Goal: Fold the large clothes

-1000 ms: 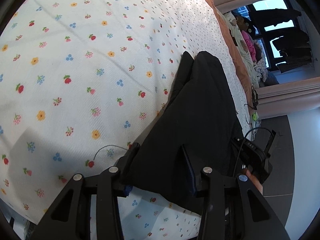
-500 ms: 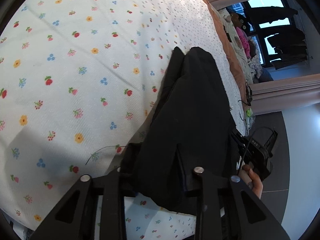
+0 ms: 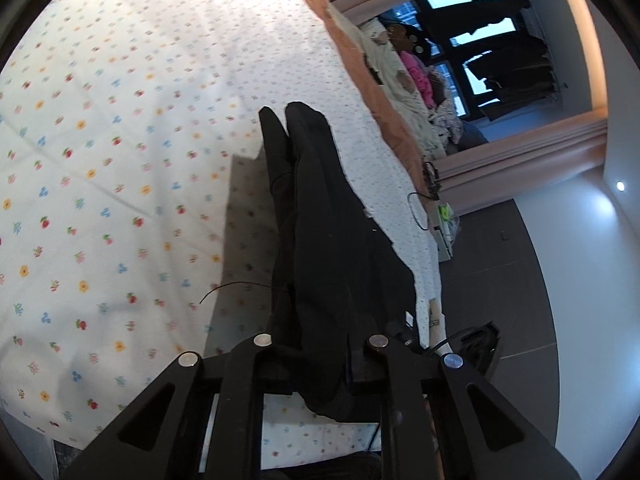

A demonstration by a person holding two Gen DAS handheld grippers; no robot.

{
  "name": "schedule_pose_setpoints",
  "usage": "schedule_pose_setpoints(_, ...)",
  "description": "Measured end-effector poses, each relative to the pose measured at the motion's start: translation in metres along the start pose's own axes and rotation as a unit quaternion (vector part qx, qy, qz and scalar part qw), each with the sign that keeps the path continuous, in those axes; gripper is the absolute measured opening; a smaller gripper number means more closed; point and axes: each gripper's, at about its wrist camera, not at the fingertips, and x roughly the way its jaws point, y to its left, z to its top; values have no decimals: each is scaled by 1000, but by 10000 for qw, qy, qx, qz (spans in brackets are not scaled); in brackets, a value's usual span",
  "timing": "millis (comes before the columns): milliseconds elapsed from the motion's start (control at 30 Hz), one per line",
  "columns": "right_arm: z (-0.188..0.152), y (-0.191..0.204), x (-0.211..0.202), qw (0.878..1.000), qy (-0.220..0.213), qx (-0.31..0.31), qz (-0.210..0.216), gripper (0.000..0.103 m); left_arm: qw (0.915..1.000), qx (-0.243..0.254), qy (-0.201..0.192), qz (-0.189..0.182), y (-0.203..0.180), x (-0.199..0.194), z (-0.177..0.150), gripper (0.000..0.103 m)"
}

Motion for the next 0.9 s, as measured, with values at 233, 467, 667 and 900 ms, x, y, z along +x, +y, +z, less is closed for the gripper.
schedule_pose_setpoints(233,-10,-14,-17,9998,36,174,129,11,9988,452,-14,-209,-46,-6,-5,16)
schedule_pose_setpoints(467,-22,-19,-55,9994,-198,234,179,48,9939,1018,74,-424,-107,-1,-19,16)
schedule_pose_setpoints(667,-21,-44,-78,9986,-436,258,149,56,9874,1476,225,-518,-159,13,-36,16)
schedule_pose_setpoints(900,-40,-80,-129,9965,-741,392,70,56,9794,1882,484,-540,-208,39,-60,16)
